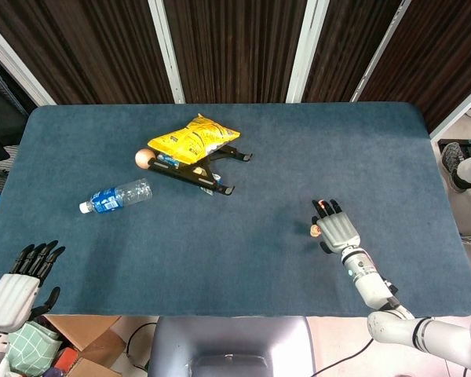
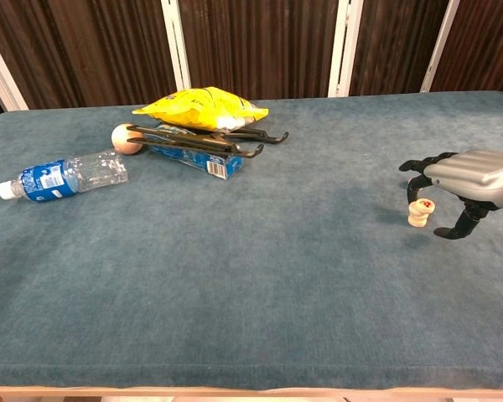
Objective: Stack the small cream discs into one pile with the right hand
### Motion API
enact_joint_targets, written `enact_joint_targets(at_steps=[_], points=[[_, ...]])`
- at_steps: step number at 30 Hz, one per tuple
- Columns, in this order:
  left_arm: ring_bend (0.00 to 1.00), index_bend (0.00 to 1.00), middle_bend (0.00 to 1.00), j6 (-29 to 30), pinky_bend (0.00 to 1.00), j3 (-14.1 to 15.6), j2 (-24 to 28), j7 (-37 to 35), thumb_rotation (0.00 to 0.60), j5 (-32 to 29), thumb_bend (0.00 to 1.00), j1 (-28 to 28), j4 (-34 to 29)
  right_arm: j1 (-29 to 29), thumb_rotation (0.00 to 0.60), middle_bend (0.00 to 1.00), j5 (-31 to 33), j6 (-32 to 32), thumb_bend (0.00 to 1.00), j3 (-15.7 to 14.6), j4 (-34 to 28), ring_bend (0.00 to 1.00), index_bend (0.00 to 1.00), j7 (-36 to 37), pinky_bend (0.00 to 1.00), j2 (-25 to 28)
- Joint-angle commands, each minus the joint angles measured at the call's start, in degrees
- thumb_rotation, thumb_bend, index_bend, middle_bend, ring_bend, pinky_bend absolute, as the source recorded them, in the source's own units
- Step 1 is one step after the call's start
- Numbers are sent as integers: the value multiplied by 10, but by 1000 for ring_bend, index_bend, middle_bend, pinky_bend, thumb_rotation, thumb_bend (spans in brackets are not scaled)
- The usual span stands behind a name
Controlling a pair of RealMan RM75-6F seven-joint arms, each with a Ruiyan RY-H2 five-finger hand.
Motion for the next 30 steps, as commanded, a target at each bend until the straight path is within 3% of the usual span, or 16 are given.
enact_joint_targets(at_steps=[1,12,18,30], points=[[0,0,0,0,37,0,0,0,600,0,473,0,0,-1,600,57,-2,3,438,-1,-2,0,469,-1,0,1],[0,0,0,0,37,0,0,-1,600,0,472,0,0,-2,600,57,-2,6,438,-3,-6,0,466,-5,0,1],[0,0,0,-3,37,-1,-1,0,600,-2,471,-1,0,-11,600,57,-35,41,437,14,-17,0,453,42,0,5],[0,0,0,1,37,0,0,0,600,0,472,1,0,-2,600,57,-26,25,438,16,-18,0,453,28,0,1]])
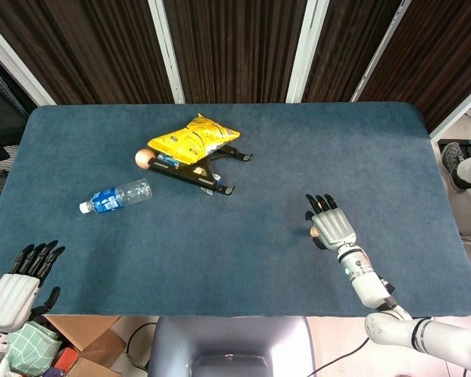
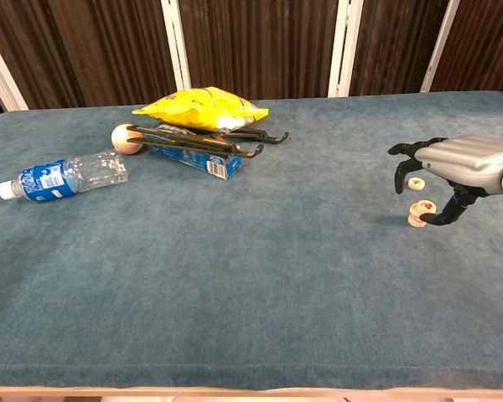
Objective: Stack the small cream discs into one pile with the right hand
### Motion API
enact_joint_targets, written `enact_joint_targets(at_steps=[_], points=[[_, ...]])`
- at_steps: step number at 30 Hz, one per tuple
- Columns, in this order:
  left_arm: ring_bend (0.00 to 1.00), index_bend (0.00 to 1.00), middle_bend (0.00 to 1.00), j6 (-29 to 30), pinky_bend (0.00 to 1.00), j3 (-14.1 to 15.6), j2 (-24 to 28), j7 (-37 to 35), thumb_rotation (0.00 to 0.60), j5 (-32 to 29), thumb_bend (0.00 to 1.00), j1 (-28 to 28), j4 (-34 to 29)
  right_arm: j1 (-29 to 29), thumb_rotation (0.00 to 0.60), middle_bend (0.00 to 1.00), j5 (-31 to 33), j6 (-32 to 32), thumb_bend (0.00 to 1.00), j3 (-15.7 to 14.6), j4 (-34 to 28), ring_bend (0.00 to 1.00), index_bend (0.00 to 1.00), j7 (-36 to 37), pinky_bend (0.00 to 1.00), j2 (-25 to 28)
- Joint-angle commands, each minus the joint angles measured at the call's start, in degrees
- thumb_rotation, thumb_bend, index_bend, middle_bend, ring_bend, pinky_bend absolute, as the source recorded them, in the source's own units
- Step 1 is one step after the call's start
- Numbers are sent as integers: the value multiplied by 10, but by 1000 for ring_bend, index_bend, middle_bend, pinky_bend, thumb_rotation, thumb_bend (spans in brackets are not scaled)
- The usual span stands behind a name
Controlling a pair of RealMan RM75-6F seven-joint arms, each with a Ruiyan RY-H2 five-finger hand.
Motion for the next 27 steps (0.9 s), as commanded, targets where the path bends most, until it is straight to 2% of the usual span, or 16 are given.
enact_joint_targets(at_steps=[1,27], points=[[0,0,0,-1,37,0,0,-1,600,-1,472,-1,0,0,600,57,2,0,438,0,0,0,452,-1,0,0],[0,0,0,-1,37,0,1,-1,600,-1,472,0,-1,0,600,57,14,-2,437,6,11,0,449,0,0,-3]])
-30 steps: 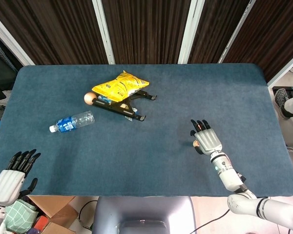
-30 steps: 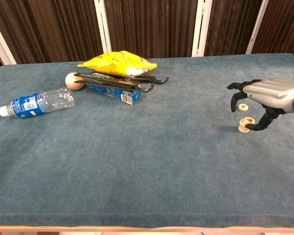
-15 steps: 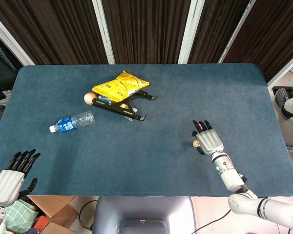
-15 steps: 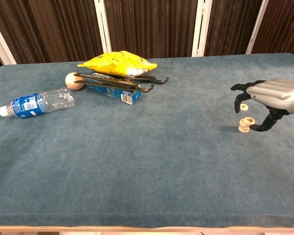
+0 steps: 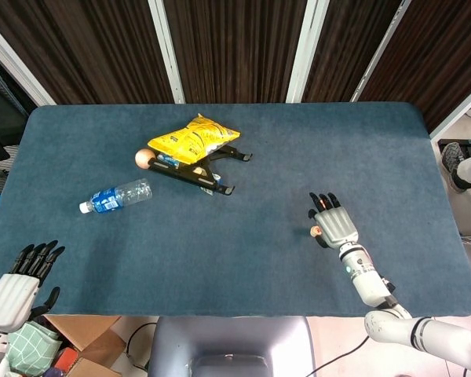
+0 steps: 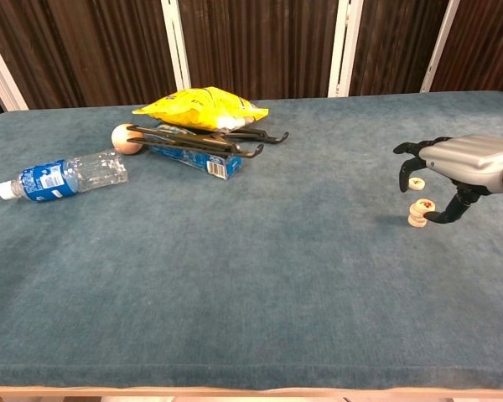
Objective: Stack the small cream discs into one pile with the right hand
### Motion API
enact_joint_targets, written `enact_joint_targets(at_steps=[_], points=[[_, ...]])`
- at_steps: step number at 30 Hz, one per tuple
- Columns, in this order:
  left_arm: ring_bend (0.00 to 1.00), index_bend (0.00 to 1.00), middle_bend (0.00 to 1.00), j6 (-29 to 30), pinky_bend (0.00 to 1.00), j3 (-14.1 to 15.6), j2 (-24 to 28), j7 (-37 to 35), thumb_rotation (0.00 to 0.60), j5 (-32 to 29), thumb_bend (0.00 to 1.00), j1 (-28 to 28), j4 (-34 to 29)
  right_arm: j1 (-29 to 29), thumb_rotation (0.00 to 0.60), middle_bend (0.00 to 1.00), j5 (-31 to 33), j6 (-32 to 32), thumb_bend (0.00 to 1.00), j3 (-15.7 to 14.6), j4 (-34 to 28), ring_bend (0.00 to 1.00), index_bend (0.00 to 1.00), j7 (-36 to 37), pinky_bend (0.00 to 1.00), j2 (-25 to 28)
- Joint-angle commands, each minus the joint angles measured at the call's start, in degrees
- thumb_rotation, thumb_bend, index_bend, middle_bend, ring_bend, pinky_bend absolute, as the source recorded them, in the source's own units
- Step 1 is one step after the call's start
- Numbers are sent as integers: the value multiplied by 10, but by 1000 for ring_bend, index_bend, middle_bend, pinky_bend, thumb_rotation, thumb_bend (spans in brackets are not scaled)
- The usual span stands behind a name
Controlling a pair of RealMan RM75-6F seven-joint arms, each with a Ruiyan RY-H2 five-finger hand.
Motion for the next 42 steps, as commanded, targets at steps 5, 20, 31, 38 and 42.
enact_joint_targets(at_steps=[5,20,31,38,42], points=[[0,0,0,0,37,1,0,0,600,1,472,0,0,0,600,57,-4,0,437,3,3,0,449,11,0,-1],[0,0,0,-2,37,0,-1,3,600,0,472,0,-1,-15,600,56,-14,-5,438,15,4,0,423,84,0,44],[0,0,0,-10,37,-2,-6,19,600,-9,473,-3,-2,35,600,57,60,-49,380,66,157,0,442,76,0,-34],[0,0,0,-17,37,-6,-10,28,600,-18,471,-5,-2,63,600,57,75,-81,367,67,229,0,452,51,0,-88],[0,0,0,-20,37,-7,-12,35,600,-20,471,-6,-4,71,600,58,73,-90,367,66,246,0,470,46,0,-105]])
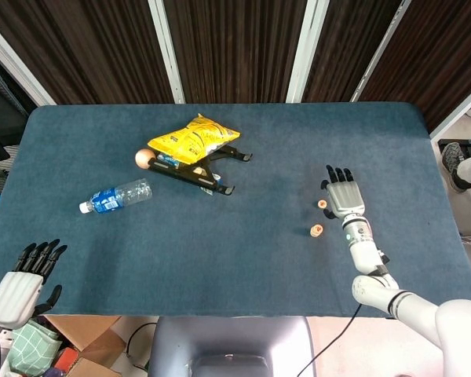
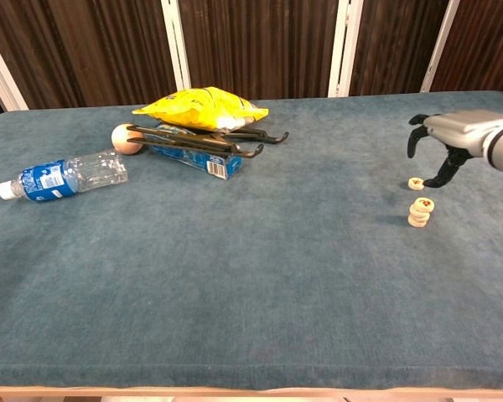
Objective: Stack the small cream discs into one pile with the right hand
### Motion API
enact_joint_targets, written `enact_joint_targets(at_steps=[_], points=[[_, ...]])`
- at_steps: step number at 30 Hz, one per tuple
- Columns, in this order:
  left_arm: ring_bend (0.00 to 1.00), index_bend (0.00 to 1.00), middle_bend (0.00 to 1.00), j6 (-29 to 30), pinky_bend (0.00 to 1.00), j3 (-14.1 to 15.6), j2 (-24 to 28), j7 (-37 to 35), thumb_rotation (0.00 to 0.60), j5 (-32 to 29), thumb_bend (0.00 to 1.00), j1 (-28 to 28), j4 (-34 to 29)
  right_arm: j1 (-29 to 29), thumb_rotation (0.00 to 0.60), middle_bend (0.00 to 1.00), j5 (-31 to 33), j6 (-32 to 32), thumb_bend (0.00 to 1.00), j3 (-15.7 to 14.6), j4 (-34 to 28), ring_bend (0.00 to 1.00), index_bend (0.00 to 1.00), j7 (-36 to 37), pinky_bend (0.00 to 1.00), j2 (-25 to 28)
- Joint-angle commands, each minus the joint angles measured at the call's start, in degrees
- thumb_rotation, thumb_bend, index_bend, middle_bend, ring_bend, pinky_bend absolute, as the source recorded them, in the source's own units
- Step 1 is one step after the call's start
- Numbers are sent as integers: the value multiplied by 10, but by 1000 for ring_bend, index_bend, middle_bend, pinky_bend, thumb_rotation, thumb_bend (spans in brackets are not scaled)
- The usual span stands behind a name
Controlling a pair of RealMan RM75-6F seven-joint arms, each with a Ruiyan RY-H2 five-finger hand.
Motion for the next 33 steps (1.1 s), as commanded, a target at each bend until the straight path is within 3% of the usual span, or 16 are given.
enact_joint_targets(at_steps=[1,33], points=[[0,0,0,-1,37,0,-1,2,600,-1,471,0,-1,7,600,59,0,-9,367,-1,11,0,473,-7,0,-10],[0,0,0,-6,37,-3,-2,5,600,-8,471,-3,-1,19,600,56,11,-47,495,5,100,0,622,-30,0,-59]])
